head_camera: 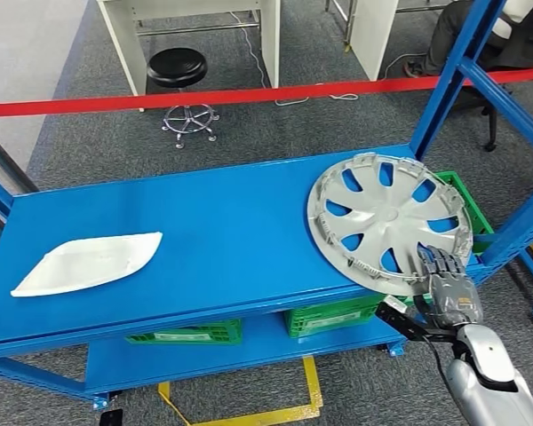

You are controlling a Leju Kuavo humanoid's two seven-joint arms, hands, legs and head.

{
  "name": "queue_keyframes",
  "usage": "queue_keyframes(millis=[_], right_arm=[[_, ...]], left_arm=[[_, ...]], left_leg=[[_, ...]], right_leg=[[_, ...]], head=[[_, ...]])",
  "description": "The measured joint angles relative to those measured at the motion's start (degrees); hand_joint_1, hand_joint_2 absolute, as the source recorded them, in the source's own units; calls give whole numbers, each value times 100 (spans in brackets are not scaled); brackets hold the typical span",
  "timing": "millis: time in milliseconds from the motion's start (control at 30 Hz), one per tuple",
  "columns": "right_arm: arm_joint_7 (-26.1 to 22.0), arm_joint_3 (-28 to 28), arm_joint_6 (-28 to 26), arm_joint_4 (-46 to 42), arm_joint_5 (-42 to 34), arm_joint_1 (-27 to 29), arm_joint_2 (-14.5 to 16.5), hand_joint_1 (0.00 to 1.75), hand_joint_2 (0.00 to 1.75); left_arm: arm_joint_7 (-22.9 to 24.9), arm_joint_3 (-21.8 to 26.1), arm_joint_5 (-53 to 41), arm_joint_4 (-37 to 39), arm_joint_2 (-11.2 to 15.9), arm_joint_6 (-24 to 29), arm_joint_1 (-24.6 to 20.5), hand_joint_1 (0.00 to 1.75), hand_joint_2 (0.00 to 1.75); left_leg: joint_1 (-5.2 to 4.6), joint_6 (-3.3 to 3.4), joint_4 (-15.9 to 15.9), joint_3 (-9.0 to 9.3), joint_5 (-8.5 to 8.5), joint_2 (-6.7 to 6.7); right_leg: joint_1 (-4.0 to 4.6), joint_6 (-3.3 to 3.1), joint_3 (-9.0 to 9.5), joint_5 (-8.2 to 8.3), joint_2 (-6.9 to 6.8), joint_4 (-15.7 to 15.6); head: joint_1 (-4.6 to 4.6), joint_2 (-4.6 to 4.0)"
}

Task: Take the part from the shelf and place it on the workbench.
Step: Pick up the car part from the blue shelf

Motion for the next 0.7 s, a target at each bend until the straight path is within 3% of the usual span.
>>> queue_keyframes(millis=[67, 100, 133, 200, 267, 400, 467, 533, 567, 600, 633, 700], right_arm=[[1, -2, 4, 23, 1, 0, -5, 0, 175], [2, -5, 5, 35, 1, 0, -7, 0, 175], [3, -8, 7, 47, 1, 0, -7, 0, 175], [8, -16, 12, 57, 1, -4, -15, 0, 175], [14, -27, 23, 62, 2, -12, -46, 0, 175], [20, -35, 42, 80, 2, 10, -104, 0, 175], [21, -35, 51, 96, 1, 23, -122, 0, 175], [20, -35, 57, 115, 1, 29, -130, 0, 175], [20, -35, 58, 125, 1, 33, -130, 0, 175], [19, -35, 61, 132, 1, 36, -130, 0, 175], [18, -35, 66, 137, 0, 37, -131, 0, 175], [5, -35, 93, 139, -9, 23, -143, 2, 175]], left_arm=[[0, 20, 0, 0, 3, 0, 8, 0, 0], [0, 31, 0, 0, 5, 0, 13, 0, 0], [0, 39, 0, 0, 6, 0, 16, 0, 0], [0, 45, 0, 0, 4, 0, 14, 0, 0], [0, 48, -1, 0, -6, -1, 4, 0, 0], [0, 51, 0, 0, -7, 1, 10, 0, 0], [0, 53, -1, 0, -8, 1, 2, 0, 0], [0, 54, -2, 0, -8, 1, 1, 0, 0], [0, 56, -1, 0, -7, 1, 5, 0, 0], [0, 58, -1, 0, -6, 1, 9, 0, 0], [0, 60, -1, 0, -5, 1, 11, 0, 0], [-1, 63, -1, 0, -7, -1, 8, 0, 0]], left_leg=[[23, -33, 668, -277, -254, 2], [34, -43, 738, -297, -225, 2], [47, -52, 567, -203, -86, 3], [80, -77, -214, 191, 280, 1], [91, -44, -758, 438, 435, -16], [68, 132, -844, 434, 457, -14], [66, 204, -863, 418, 485, 2], [38, 240, -861, 388, 496, 12], [24, 248, -860, 378, 499, 17], [11, 252, -859, 375, 501, 19], [2, 253, -859, 378, 501, 19], [-9, 254, -859, 394, 500, 18]], right_leg=[[-1, -3, -2, 1, -5, 2], [-5, 0, 0, 2, -4, 4], [-12, 7, 5, 1, -1, 9], [-21, 53, 8, -9, 9, 34], [-4, 131, -22, -23, 23, 75], [-18, 259, -87, -47, 39, 105], [-29, 292, -296, -304, 32, 510], [-28, 303, -681, -682, 27, 1319], [-27, 299, -840, -788, 26, 1649], [-24, 287, -899, -780, 26, 1775], [-17, 264, -838, -662, 26, 1661], [16, 182, -439, -281, 25, 882]], head=[[-4, 0], [-4, 0], [-5, 0], [-8, 0], [-13, 0], [-16, 0], [9, 0], [27, 0], [28, 0], [28, 0], [27, 0], [28, 0]])
